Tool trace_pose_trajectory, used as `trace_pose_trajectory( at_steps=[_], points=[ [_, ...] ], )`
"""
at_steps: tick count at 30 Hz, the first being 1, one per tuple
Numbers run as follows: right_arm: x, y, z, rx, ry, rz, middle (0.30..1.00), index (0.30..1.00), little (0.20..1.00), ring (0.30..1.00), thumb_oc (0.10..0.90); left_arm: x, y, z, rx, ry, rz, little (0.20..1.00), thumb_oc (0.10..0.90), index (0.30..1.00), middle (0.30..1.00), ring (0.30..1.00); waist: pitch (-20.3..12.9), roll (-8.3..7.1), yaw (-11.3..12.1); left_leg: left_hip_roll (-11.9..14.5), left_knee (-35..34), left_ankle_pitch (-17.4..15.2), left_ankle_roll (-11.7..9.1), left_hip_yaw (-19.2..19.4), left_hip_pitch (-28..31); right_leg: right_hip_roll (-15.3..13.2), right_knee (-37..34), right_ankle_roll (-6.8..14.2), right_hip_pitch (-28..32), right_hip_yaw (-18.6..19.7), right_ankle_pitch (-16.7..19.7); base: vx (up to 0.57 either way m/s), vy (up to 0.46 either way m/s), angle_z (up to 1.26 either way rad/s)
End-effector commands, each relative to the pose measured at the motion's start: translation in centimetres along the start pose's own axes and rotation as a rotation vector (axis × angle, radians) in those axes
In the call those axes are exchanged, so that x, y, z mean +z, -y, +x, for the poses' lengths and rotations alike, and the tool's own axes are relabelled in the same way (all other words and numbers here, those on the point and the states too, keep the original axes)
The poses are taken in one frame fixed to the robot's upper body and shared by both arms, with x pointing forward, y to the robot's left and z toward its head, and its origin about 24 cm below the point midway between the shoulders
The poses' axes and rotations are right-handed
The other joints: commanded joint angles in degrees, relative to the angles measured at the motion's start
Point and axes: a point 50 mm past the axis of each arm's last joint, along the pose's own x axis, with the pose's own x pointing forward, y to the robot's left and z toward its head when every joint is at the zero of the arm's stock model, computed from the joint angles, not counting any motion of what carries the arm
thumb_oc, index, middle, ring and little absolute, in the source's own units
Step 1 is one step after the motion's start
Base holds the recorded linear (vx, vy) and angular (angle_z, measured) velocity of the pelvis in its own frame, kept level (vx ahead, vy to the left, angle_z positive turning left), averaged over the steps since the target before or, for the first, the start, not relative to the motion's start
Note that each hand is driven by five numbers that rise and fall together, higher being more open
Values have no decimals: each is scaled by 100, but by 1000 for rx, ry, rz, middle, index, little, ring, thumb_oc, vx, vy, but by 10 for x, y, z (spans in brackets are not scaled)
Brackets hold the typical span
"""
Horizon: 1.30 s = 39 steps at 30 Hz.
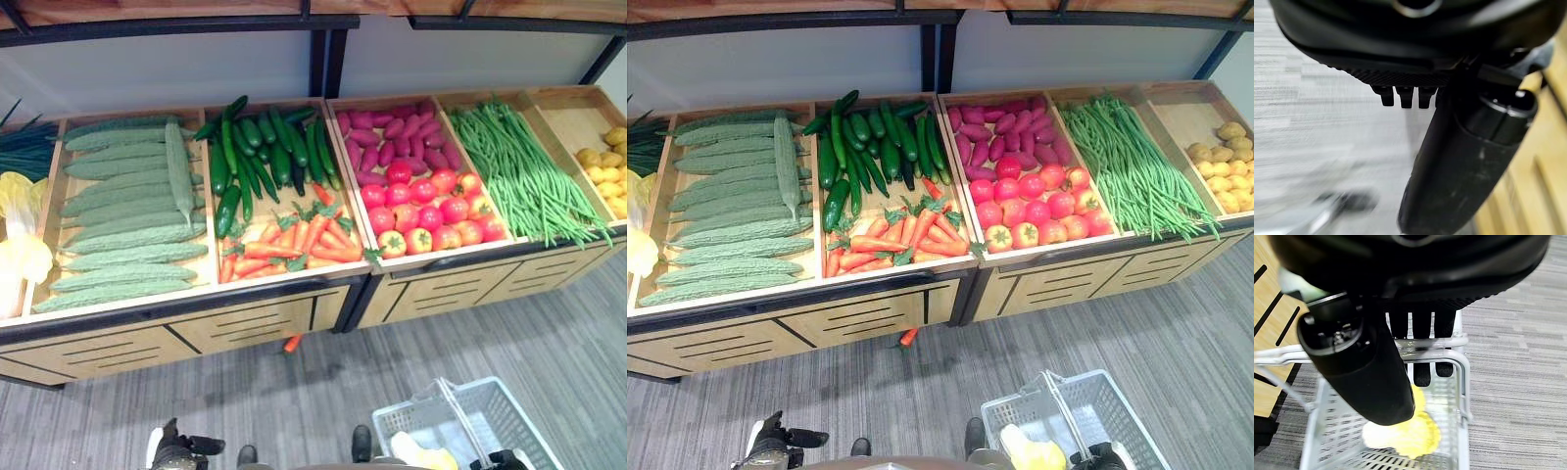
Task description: Get the vegetables into the basket
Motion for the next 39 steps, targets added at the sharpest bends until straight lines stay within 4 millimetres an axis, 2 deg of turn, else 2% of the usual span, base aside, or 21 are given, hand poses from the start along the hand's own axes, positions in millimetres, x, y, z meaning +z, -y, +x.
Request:
trace_pose_trajectory(
  at_steps=[1,3,4,5,7,9,11,12,13,15,18,19,21,22,23,24,25,29,33,36,39],
  points=[
    [12,13,2,-113,70,-16,300,300,300,300,400,45,-68,22,441,148,-91,1000,900,1000,1000,1000,-4,-397,36,-239,-113,140,71,-60,-119,-528,32,528,209,-199,-60,0,0,0],
    [9,15,2,-119,65,-28,300,300,300,300,400,58,-92,25,558,179,-147,1000,900,1000,1000,1000,-58,-366,25,-244,-113,115,58,-36,-77,-540,32,539,228,-188,-63,22,18,-6],
    [6,16,2,-125,64,-33,300,300,300,300,400,88,-117,21,667,319,-232,1000,900,1000,1000,1000,-92,-344,34,-249,-113,95,56,-33,-55,-559,32,546,245,-191,-57,30,34,-4],
    [2,17,1,-123,55,-33,300,300,300,300,400,105,-131,15,727,411,-261,1000,900,1000,1000,1000,-109,-329,41,-257,-113,79,54,-43,-47,-569,32,552,258,-202,-61,21,33,-4],
    [0,16,1,-119,51,-34,300,300,300,300,400,112,-140,12,757,454,-267,1000,900,1000,1000,1000,-131,-322,35,-264,-113,66,53,-47,-37,-579,32,557,268,-205,-66,0,0,0],
    [-3,16,1,-114,43,-33,300,300,300,300,400,135,-164,2,856,578,-267,1000,900,1000,1000,1000,-160,-304,33,-276,-113,44,50,-48,-26,-597,32,571,270,-209,-60,3,9,2],
    [-4,13,0,-96,50,-39,300,300,300,300,400,159,-182,-12,932,705,-259,1000,900,1000,1000,1000,-179,-296,24,-287,-113,27,49,-51,-15,-610,32,586,265,-209,-54,0,0,0],
    [-5,14,0,-91,53,-41,300,300,300,300,400,184,-191,-29,952,861,-203,1000,900,1000,1000,1000,-182,-289,6,-298,-113,14,51,-53,-16,-620,32,592,264,-198,-43,-24,40,2],
    [0,17,1,-91,73,-27,300,300,300,300,400,211,-200,-50,941,1051,-53,1000,900,1000,1000,1000,-175,-276,-4,-320,-113,1,59,-53,-17,-633,32,601,256,-180,-22,-33,44,1],
    [8,23,3,-96,110,-37,300,300,300,300,400,230,-200,-60,815,1193,93,1000,900,1000,1000,1000,-167,-235,-60,-336,-113,3,63,-24,-19,-653,32,611,233,-156,11,-27,43,0],
    [10,26,3,-101,118,-34,300,300,300,300,400,241,-199,-64,770,1245,152,1000,900,1000,1000,1000,-167,-231,-70,-344,-113,-2,66,-9,-17,-656,32,619,223,-138,25,-10,24,-1],
    [18,32,4,-107,154,-29,300,300,300,300,400,261,-189,-82,613,1387,273,1000,900,1000,1000,1000,-164,-189,-126,-358,-113,2,68,12,-15,-664,32,629,204,-118,46,-11,42,-5],
    [21,36,4,-97,175,-35,300,300,300,300,400,283,-188,-103,520,1523,494,1000,900,1000,1000,1000,-171,-164,-150,-379,-113,-17,74,40,6,-676,32,654,189,-81,74,0,49,-8],
    [27,36,4,-83,208,-54,300,300,300,300,400,294,-179,-114,438,1584,574,1000,900,1000,1000,1000,-186,-149,-213,-387,-113,-27,79,71,20,-694,32,680,168,-46,97,29,49,-10],
    [31,41,5,-84,219,-55,300,300,300,300,400,309,-156,-133,311,1686,680,1000,900,1000,1000,1000,-209,-145,-259,-404,-113,-50,95,88,34,-706,32,705,146,-8,114,32,60,-19],
    [35,42,5,-85,234,-48,300,300,300,300,400,318,-144,-146,256,1745,760,1000,900,1000,1000,1000,-208,-131,-311,-423,-113,-66,106,108,44,-721,32,714,131,32,130,35,67,-16],
    [39,43,5,-77,242,-55,300,300,300,300,400,322,-129,-151,146,1765,767,1000,900,1000,1000,1000,-195,-124,-364,-448,-113,-77,119,147,46,-745,32,728,100,70,157,19,59,-19],
    [49,49,6,-92,263,-42,300,300,300,300,400,325,-109,-142,51,1706,894,1000,900,1000,1000,1000,-140,-90,-465,-488,-113,-91,146,215,30,-772,32,755,12,155,201,4,41,-22],
    [52,50,7,-100,258,-13,300,300,300,300,400,328,-98,-136,30,1677,925,1000,900,1000,1000,1000,-94,-79,-509,-502,-113,-98,164,257,16,-776,32,763,-56,226,223,-6,22,-7],
    [56,50,7,-97,269,-16,300,300,300,300,400,331,-92,-120,71,1603,915,1000,900,1000,1000,1000,-42,-82,-554,-509,-113,-92,177,320,-16,-766,32,763,-151,293,246,-12,12,-3],
    [61,52,6,-103,283,-17,300,300,300,300,400,336,-89,-117,125,1587,898,1000,900,1000,1000,1000,7,-87,-571,-509,-113,-81,184,342,-58,-765,32,759,-209,331,259,-27,9,-4]
  ],
)
